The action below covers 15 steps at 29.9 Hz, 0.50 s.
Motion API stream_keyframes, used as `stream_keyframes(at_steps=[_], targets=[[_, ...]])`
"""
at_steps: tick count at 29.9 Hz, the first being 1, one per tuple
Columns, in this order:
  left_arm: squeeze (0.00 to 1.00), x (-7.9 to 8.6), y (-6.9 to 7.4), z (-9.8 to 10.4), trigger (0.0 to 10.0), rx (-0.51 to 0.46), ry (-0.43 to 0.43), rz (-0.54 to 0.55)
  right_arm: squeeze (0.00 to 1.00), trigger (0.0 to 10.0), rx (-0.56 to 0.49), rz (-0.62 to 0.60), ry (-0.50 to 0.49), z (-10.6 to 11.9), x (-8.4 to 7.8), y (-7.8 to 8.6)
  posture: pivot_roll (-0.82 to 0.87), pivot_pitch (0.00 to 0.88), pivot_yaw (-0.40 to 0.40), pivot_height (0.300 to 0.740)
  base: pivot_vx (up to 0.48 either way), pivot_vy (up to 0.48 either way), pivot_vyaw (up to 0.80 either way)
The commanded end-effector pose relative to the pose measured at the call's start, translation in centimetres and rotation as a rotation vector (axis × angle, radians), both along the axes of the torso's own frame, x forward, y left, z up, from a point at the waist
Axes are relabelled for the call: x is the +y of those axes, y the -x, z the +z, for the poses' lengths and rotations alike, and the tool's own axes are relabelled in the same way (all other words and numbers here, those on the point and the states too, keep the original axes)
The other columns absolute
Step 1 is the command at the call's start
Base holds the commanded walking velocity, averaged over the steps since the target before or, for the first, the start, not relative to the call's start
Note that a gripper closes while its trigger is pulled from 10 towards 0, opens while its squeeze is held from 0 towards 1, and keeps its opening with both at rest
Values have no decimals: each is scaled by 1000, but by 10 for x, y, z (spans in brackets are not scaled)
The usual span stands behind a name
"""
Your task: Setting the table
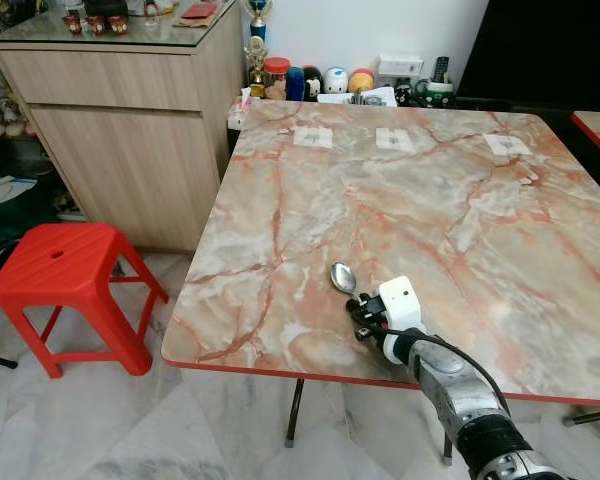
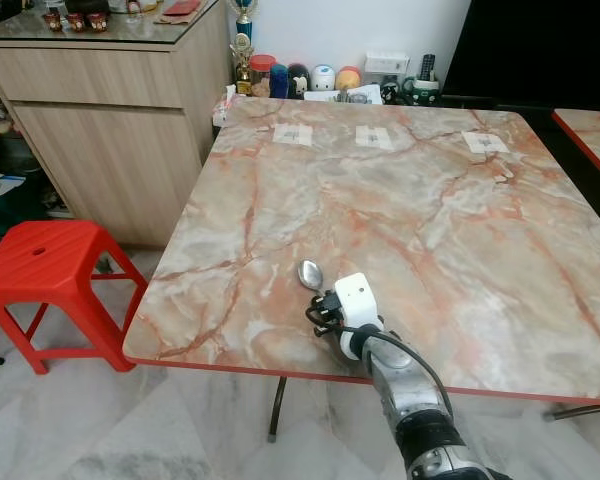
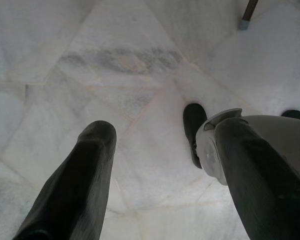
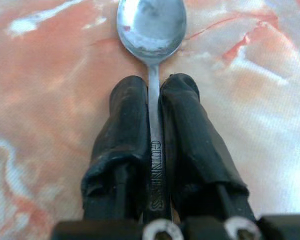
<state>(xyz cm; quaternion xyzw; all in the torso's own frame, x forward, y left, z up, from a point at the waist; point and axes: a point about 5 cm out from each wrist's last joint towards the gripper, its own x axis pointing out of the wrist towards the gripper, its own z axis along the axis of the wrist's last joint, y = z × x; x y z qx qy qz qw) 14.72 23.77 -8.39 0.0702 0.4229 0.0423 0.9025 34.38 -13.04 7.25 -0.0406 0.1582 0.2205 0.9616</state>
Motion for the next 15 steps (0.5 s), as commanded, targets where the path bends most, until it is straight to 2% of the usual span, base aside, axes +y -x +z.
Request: stream_keyframes(at_steps=[1,13,15], targets=[[0,-3,7,-4,10000,37,9,-6,0,0,106,-7,42,-22,-3,11,60,121,-31,740,0,0,0],[0,-4,7,-4,10000,34,18,-9,0,0,102,-18,47,-24,-3,12,61,122,-30,740,0,0,0],[0,-4,7,-4,10000,33,17,-10,0,0,41,-75,23,-18,-6,8,61,122,-30,740,0,0,0]])
